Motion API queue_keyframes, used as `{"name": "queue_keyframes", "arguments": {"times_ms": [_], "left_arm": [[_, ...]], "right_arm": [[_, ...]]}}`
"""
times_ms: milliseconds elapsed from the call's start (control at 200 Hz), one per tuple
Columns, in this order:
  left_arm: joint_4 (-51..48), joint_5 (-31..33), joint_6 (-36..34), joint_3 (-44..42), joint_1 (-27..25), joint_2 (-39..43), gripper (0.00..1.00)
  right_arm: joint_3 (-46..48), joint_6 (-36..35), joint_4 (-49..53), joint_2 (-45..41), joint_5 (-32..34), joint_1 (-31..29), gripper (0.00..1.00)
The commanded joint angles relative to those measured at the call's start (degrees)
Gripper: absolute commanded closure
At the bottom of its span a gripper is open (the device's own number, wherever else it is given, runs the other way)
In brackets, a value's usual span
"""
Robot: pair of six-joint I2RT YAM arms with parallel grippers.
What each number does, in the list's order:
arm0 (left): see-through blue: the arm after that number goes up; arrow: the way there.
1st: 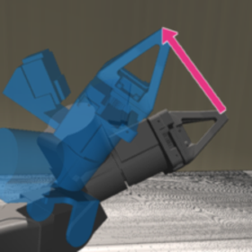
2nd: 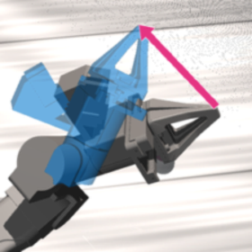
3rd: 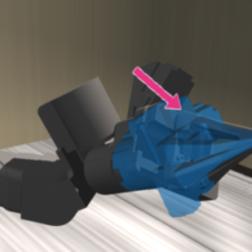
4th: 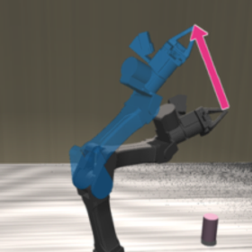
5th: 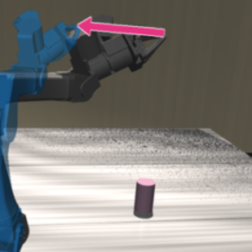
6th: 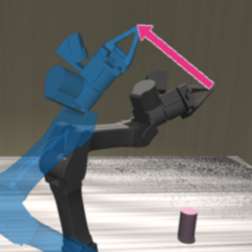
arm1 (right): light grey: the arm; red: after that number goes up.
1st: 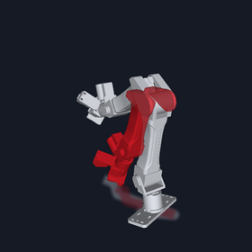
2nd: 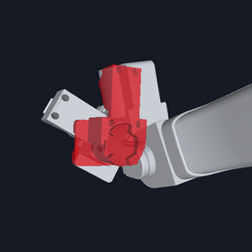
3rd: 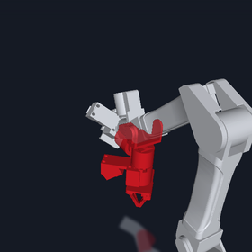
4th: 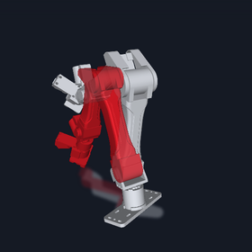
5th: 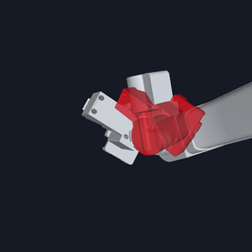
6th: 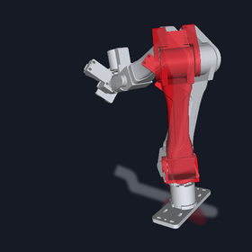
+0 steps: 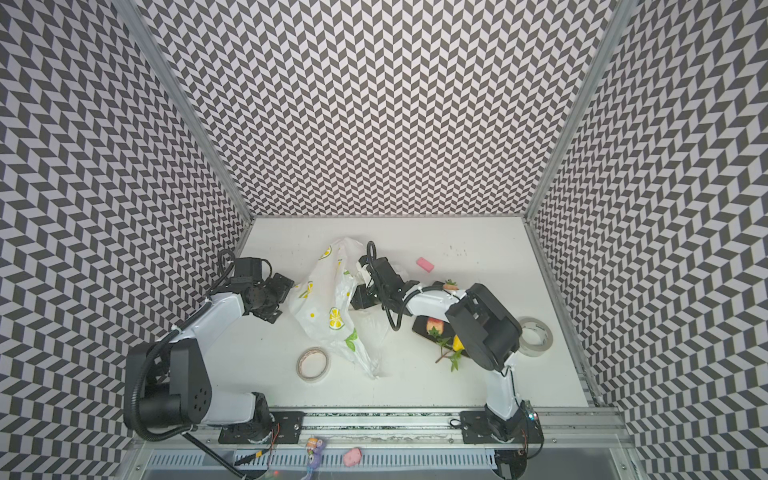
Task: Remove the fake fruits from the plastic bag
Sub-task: 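Lift the bag farther from the robot with the left gripper while the right stays inside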
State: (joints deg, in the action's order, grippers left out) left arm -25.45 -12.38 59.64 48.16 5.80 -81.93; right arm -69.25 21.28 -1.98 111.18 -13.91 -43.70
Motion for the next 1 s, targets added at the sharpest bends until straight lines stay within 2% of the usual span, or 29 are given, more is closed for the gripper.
{"name": "queue_keyframes", "arguments": {"times_ms": [0,80,310,436,526,706,791,861,941,996], "left_arm": [[7.24,-5.11,0.16,0.35,0.53,-1.90,0.22],[9.10,-7.29,-0.29,0.43,-0.04,-3.11,0.34],[10.08,-8.51,-4.96,1.82,-3.34,-2.28,0.65],[10.42,-8.54,-7.43,2.74,-5.10,-0.87,0.88],[10.16,-8.35,-10.26,4.66,-6.45,0.07,1.00],[9.37,-5.04,-20.41,10.67,-13.17,3.47,1.00],[11.42,-3.05,-26.81,10.77,-16.37,6.92,1.00],[14.60,-5.51,-30.08,9.43,-17.89,9.62,1.00],[18.20,-12.51,-31.14,7.48,-18.02,10.84,1.00],[18.53,-13.53,-31.48,6.22,-18.02,10.52,1.00]], "right_arm": [[-0.10,-1.38,-1.20,-2.61,0.11,0.20,0.25],[0.30,-1.65,-0.88,-2.71,0.07,0.36,0.25],[1.52,-1.57,-0.83,-3.46,0.02,1.66,0.26],[1.65,-1.46,-0.57,-3.74,0.09,2.04,0.26],[2.08,-0.94,-0.49,-3.95,0.11,2.41,0.26],[4.40,0.60,-0.74,-5.47,0.79,3.77,0.26],[5.63,0.73,-0.74,-6.63,1.72,4.40,0.26],[6.61,0.61,-0.72,-7.65,2.42,4.76,0.25],[7.43,0.67,-0.79,-8.63,3.44,4.86,0.25],[8.10,0.75,-1.00,-9.12,4.25,4.86,0.24]]}}
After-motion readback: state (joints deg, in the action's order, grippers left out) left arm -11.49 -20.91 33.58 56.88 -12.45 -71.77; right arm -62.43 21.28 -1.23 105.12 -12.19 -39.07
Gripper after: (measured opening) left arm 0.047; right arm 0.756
